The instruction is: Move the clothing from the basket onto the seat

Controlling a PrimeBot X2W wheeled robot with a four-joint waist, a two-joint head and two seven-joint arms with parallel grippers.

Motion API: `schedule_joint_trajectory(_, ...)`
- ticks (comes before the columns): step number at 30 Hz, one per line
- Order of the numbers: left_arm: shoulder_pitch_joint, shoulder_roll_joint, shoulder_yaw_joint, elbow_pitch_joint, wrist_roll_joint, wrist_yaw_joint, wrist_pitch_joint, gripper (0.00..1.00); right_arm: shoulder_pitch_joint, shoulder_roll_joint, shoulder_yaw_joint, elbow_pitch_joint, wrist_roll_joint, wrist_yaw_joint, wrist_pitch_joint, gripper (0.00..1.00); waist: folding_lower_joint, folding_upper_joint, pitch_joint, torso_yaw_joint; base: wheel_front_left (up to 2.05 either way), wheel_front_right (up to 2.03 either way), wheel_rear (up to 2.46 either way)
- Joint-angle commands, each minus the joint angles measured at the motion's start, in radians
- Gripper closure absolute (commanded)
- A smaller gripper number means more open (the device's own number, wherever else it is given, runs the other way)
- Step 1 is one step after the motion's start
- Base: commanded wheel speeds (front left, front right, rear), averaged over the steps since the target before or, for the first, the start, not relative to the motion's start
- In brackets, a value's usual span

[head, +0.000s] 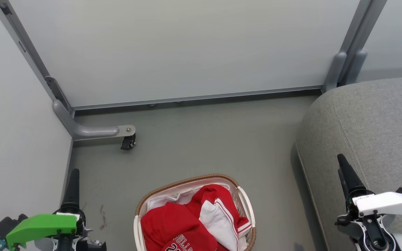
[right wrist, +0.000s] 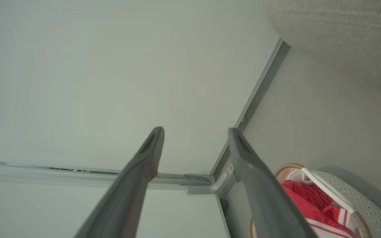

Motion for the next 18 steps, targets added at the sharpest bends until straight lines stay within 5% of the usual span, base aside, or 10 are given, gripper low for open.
schedule_joint_trajectory(1, -0.030, 0.012, -0.003, -0.017, 0.054, -0.001, -0.012, 0.00, -0.034, -0.013, 0.003, -0.014, -0.051, 0.000, -0.012, 0.00, 0.0000, 0.0000, 0.001, 0.001, 0.00, 0.00, 0.00)
schedule_joint_trajectory(18, -0.037, 0.034, -0.065, 0.016, 0.413, 0.021, -0.082, 0.00, -0.055, -0.028, 0.077, 0.002, -0.409, 0.000, -0.083, 0.00, 0.0000, 0.0000, 0.001, 0.014, 0.00, 0.00, 0.00)
